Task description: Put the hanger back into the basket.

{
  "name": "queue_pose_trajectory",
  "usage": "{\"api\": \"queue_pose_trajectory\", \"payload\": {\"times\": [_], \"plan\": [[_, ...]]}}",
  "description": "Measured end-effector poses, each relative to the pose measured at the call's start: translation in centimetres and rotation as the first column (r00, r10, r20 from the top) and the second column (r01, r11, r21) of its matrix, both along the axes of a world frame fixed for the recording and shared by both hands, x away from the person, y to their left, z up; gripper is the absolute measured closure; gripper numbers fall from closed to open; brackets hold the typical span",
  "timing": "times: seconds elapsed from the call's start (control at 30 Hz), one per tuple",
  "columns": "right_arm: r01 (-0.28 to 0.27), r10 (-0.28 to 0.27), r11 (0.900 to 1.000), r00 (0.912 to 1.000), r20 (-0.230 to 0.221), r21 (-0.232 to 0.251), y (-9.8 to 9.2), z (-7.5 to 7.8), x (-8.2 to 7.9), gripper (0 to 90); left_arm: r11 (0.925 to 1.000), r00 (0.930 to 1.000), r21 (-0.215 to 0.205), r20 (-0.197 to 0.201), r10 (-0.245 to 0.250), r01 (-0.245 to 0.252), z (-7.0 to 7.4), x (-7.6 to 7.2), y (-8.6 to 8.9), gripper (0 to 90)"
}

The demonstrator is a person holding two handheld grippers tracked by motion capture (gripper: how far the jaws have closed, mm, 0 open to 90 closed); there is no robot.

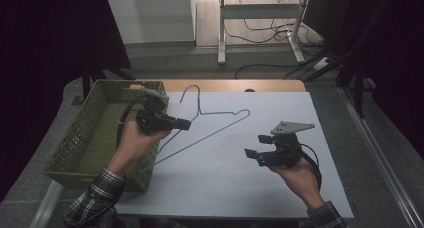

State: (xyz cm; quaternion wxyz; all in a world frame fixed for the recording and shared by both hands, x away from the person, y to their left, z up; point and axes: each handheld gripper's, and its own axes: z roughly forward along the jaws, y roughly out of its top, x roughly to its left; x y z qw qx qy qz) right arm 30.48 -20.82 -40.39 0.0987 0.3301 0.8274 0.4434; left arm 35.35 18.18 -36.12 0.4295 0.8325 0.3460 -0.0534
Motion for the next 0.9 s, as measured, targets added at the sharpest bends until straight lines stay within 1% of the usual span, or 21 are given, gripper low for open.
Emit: {"api": "queue_pose_trajectory", "payload": {"times": [0.1, 0.2, 0.3, 0.33, 0.37, 0.43, 0.53, 0.67, 0.77, 0.8, 0.83, 0.9], "plan": [[0.01, -0.01, 1.0, 1.0, 0.002, -0.003, -0.8, -0.2, -0.4, 19.4, 0.9996, 0.9996, 0.008, 0.011, 0.025, -0.025, 0.6, 0.1, 1.4, 87.8], [0.022, -0.021, 1.0, 0.9997, 0.007, -0.006, -1.4, -0.5, -0.7, 14.2, 0.9981, 0.998, 0.012, 0.02, 0.059, -0.06, 1.3, 0.1, 3.0, 87.8], [0.028, -0.028, 1.0, 0.9996, -0.002, -0.001, -1.9, -0.8, -0.9, 9.3, 0.9957, 0.9955, 0.018, 0.031, 0.09, -0.091, 1.9, 0.0, 4.8, 87.8], [0.029, -0.029, 1.0, 0.9996, -0.005, -0.002, -2.1, -0.9, -1.0, 8.4, 0.9942, 0.9937, 0.018, 0.039, 0.105, -0.106, 2.2, -0.1, 5.6, 87.8], [0.037, -0.037, 0.999, 0.9993, -0.006, -0.011, -2.2, -1.1, -1.1, 7.0, 0.9933, 0.9926, 0.018, 0.043, 0.114, -0.115, 2.3, -0.1, 6.1, 87.8], [0.035, -0.035, 0.999, 0.9994, 0.0, -0.033, -2.5, -1.3, -1.3, 5.3, 0.9899, 0.9887, 0.012, 0.053, 0.141, -0.141, 2.7, -0.3, 7.7, 87.9], [0.038, -0.038, 0.998, 0.9993, -0.007, -0.04, -2.8, -1.6, -1.5, 4.8, 0.9849, 0.9828, 0.001, 0.065, 0.173, -0.173, 3.0, -0.5, 9.8, 87.8], [0.05, -0.05, 0.998, 0.9986, -0.017, -0.049, -3.2, -1.9, -1.5, 4.5, 0.9762, 0.9727, -0.001, 0.084, 0.216, -0.217, 3.3, -0.8, 12.6, 87.9], [0.054, -0.055, 0.997, 0.9982, -0.023, -0.054, -3.4, -2.2, -1.5, 4.4, 0.9672, 0.9633, 0.005, 0.091, 0.252, -0.254, 3.3, -0.9, 14.6, 87.8], [0.055, -0.057, 0.997, 0.998, -0.026, -0.056, -3.5, -2.3, -1.5, 4.4, 0.9627, 0.9587, 0.009, 0.093, 0.269, -0.27, 3.2, -1.0, 15.4, 87.8], [0.058, -0.059, 0.997, 0.9979, -0.028, -0.06, -3.6, -2.4, -1.5, 4.4, 0.9601, 0.9562, 0.012, 0.094, 0.277, -0.279, 3.2, -1.1, 15.9, 87.8], [0.065, -0.067, 0.996, 0.9972, -0.033, -0.062, -3.7, -2.5, -1.4, 4.3, 0.9532, 0.9491, 0.012, 0.097, 0.3, -0.302, 3.0, -1.2, 17.4, 87.8]]}}
